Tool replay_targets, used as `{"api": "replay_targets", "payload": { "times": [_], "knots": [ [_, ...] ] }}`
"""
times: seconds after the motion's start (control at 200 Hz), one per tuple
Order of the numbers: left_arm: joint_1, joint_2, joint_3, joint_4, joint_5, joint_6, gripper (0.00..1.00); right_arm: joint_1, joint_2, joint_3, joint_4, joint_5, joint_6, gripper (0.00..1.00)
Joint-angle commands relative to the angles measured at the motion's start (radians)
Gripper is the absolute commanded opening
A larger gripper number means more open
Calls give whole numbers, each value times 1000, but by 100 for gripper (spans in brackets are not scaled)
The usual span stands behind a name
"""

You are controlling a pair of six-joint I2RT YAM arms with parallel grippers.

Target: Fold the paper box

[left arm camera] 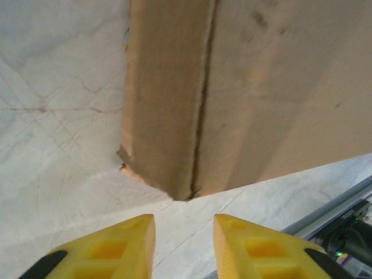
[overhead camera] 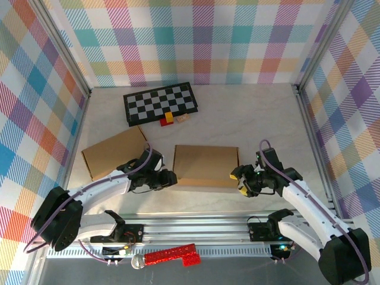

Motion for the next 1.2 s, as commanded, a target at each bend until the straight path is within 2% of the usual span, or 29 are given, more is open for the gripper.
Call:
{"api": "replay_targets", "payload": {
  "times": [0.0, 0.15, 0.165, 0.17, 0.18, 0.19, 0.2, 0.21, 0.215, 0.235, 0.3, 0.375, 0.475, 0.525, 0.575, 0.67, 0.76, 0.855, 0.91, 0.975, 1.065, 1.195],
  "knots": [
    [-5, -63, 92, 10, -56, -32, 37, -11, 1, 103, -6, 24, -81, 66],
    [28, -77, 260, -175, -80, 8, 48, -63, 100, 241, -93, 32, -222, 68],
    [37, -78, 275, -182, -78, 9, 50, -70, 109, 262, -108, 42, -238, 71],
    [40, -78, 279, -183, -77, 9, 51, -71, 112, 269, -115, 46, -244, 76],
    [47, -80, 286, -188, -76, 10, 53, -73, 117, 279, -124, 55, -257, 91],
    [54, -80, 297, -191, -72, 10, 60, -75, 119, 297, -132, 64, -270, 99],
    [62, -79, 306, -194, -69, 11, 69, -76, 123, 313, -140, 73, -284, 99],
    [71, -80, 314, -195, -65, 11, 88, -78, 126, 328, -149, 85, -299, 99],
    [75, -80, 316, -195, -64, 11, 94, -79, 127, 335, -152, 92, -305, 99],
    [94, -82, 334, -192, -52, 10, 100, -80, 129, 364, -168, 121, -335, 99],
    [159, -93, 373, -160, -18, 14, 100, -80, 120, 452, -188, 216, -443, 99],
    [213, -101, 430, -176, -58, 46, 100, -80, 97, 520, -199, 354, -545, 99],
    [270, -98, 503, -227, -103, 142, 100, -80, 64, 541, -193, 655, -580, 99],
    [286, -99, 534, -268, -166, 191, 100, -83, 43, 512, -165, 780, -598, 99],
    [290, -104, 552, -318, -310, 210, 100, -86, 12, 451, -86, 836, -677, 99],
    [290, -153, 483, -327, -594, 244, 100, -86, -84, 263, 157, 874, -865, 99],
    [299, -220, 352, -208, -693, 389, 100, -88, -167, 77, 362, 892, -982, 99],
    [305, -251, 224, -117, -797, 506, 100, -105, -179, -57, 484, 857, -1043, 99],
    [328, -252, 167, -74, -789, 553, 100, -129, -161, -111, 541, 804, -1047, 99],
    [357, -259, 99, -12, -728, 601, 100, -149, -124, -158, 606, 768, -1042, 99],
    [379, -279, 8, 132, -709, 639, 100, -169, -44, -194, 699, 720, -1047, 99],
    [457, -250, -80, 266, -639, 608, 100, -202, 95, -234, 866, 656, -1058, 99]
  ]
}}
